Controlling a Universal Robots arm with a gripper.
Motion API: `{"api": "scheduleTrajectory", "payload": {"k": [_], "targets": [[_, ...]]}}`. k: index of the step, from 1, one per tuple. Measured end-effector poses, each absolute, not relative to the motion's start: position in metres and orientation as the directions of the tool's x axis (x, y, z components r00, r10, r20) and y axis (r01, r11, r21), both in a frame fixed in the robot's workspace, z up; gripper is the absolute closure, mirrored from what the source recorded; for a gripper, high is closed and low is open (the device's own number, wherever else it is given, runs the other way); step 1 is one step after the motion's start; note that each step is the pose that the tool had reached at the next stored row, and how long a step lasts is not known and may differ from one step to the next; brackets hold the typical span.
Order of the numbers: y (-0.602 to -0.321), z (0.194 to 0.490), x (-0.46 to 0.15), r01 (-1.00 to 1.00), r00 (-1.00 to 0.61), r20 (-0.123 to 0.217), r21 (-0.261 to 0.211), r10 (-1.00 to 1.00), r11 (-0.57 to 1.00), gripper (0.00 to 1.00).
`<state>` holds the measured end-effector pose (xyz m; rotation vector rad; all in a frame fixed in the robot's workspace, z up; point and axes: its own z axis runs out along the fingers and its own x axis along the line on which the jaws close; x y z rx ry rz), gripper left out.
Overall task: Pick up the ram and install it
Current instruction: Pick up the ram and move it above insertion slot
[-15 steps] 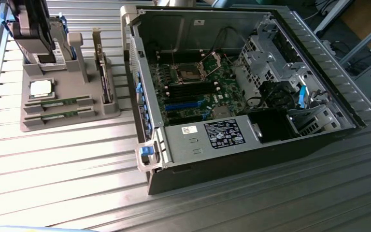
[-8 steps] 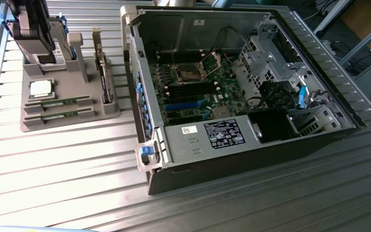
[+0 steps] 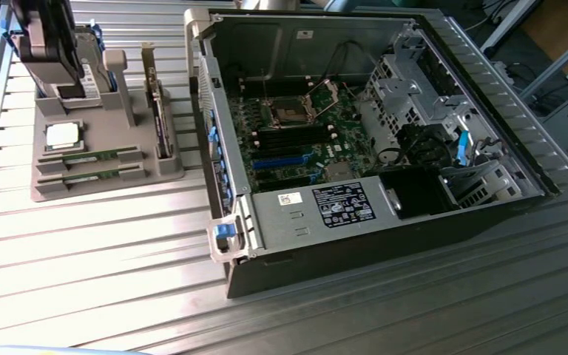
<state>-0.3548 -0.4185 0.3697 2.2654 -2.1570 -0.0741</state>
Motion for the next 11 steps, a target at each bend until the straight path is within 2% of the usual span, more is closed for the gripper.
{"api": "scheduleTrajectory", "payload": {"k": [11], "targets": [[-0.4185, 0.3677, -0.3564, -0.998, 0.048, -0.026, 0.042, -0.998, -0.05, 0.64]]}}
